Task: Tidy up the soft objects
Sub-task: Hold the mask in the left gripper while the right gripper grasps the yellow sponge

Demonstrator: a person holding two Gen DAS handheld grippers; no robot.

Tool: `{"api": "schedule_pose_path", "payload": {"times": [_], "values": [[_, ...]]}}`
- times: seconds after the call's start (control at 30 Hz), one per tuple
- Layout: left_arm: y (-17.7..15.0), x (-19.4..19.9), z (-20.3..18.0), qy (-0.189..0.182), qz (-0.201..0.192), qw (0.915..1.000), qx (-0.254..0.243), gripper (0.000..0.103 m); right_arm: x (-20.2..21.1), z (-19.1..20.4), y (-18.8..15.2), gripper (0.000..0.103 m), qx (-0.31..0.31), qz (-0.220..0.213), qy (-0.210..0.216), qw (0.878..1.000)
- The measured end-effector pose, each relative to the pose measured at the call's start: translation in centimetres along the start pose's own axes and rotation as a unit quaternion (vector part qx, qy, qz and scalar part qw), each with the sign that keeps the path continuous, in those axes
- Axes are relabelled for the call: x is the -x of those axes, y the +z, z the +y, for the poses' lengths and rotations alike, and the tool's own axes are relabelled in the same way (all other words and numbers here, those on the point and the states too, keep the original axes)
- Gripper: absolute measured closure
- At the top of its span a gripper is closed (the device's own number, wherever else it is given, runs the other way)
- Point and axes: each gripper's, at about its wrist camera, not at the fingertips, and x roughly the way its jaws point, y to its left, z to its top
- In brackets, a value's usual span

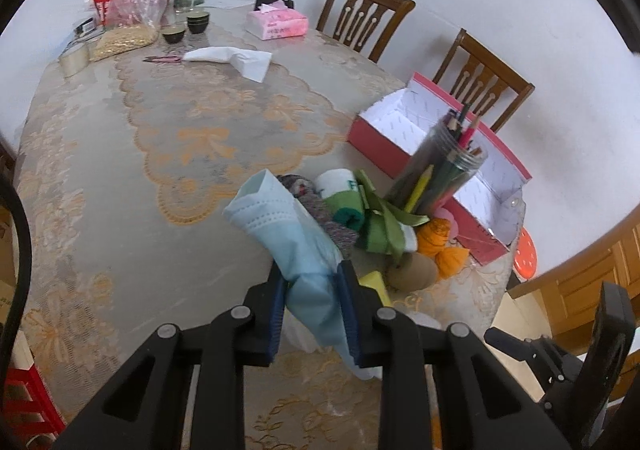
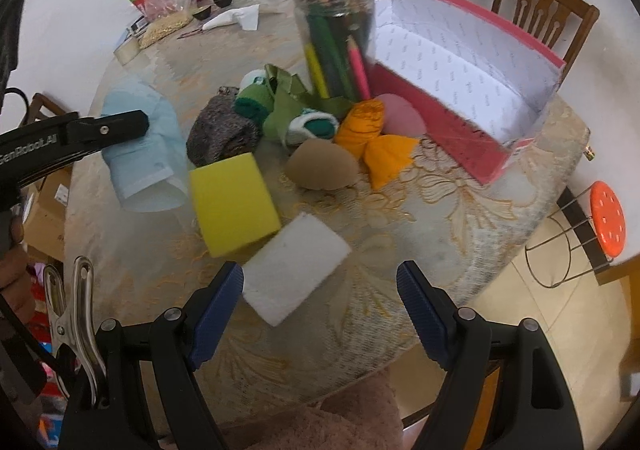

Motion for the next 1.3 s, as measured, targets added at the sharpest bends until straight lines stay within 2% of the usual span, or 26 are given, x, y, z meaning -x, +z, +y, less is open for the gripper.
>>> {"api": "schedule_pose_path", "payload": {"times": [0.13,0.27,0.53,0.73,0.9,0.97,1.03,1.07,1.3], "values": [[-0.5,0.4,1.2,0.011,0.000,0.9999,0.006,0.077,-0.6,1.4,0.2,0.021,0.021,0.000,0.005,1.000],[-1.0,0.6,2.5,0.025,0.001,0.9996,0.010,0.077,-0.9,3.1,0.9,0.021,0.059,-0.019,0.013,0.998],[-1.7,1.0,4.2,0.041,0.000,0.9990,0.019,0.077,-3.0,4.8,3.2,0.021,0.090,-0.014,0.067,0.994],[-2.1,1.0,4.9,0.047,0.003,0.9987,0.021,0.077,-5.0,5.7,4.6,0.021,0.120,-0.010,0.057,0.991],[-2.3,0.8,4.8,0.048,0.007,0.9987,0.019,0.077,-6.4,5.5,5.0,0.021,0.113,0.014,0.054,0.992],[-2.3,0.8,4.7,0.049,0.006,0.9987,0.017,0.077,-6.6,5.3,4.8,0.030,0.110,0.020,0.058,0.992],[-2.3,0.8,4.7,0.048,0.005,0.9987,0.015,0.077,-6.8,5.4,5.0,0.044,0.110,0.021,0.058,0.992],[-2.3,0.8,4.6,0.048,0.005,0.9987,0.015,0.077,-6.8,5.4,4.9,0.047,0.111,0.020,0.058,0.992],[-2.2,0.9,4.3,0.047,0.003,0.9988,0.010,0.077,-5.3,5.1,4.2,0.051,0.109,-0.001,0.069,0.992]]}}
